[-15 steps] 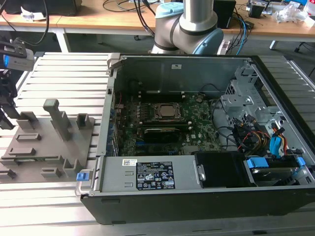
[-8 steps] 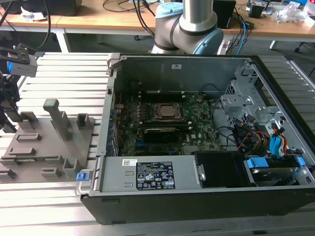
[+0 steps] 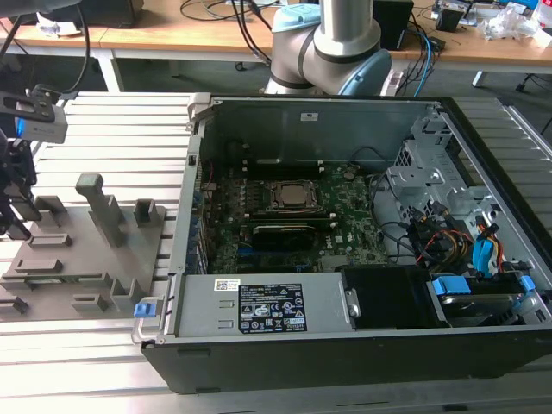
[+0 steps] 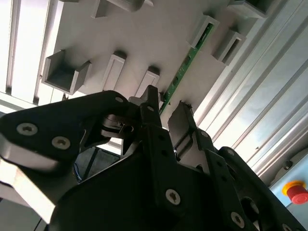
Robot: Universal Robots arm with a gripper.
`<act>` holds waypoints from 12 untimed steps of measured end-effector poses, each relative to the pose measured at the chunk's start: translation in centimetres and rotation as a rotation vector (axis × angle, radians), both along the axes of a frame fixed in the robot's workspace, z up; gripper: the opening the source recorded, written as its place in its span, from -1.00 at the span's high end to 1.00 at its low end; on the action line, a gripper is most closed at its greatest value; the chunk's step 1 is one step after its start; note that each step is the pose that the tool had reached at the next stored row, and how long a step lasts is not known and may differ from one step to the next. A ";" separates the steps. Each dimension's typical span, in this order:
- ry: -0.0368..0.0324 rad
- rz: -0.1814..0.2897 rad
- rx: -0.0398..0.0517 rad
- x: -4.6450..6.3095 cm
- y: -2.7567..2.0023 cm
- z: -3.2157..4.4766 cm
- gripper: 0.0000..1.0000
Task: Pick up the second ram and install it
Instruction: 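Pick up the second ram and move it above second insertion slot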
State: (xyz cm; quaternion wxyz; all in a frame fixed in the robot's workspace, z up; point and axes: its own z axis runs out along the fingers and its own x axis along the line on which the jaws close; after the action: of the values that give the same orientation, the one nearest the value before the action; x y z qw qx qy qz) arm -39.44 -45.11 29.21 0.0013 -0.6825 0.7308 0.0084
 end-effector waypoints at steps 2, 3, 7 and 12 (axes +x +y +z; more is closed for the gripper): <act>0.0001 0.000 -0.0001 0.0 -0.02 -0.15 0.28; 0.0001 0.000 -0.0001 0.0 -0.03 -0.28 0.28; 0.0001 0.001 -0.0001 0.0 -0.05 -0.81 0.28; 0.0001 0.001 -0.0001 0.0 -0.07 -1.48 0.28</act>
State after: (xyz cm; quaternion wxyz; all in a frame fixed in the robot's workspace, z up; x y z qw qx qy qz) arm -39.44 -45.18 27.72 0.0013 -0.6828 0.7306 0.0084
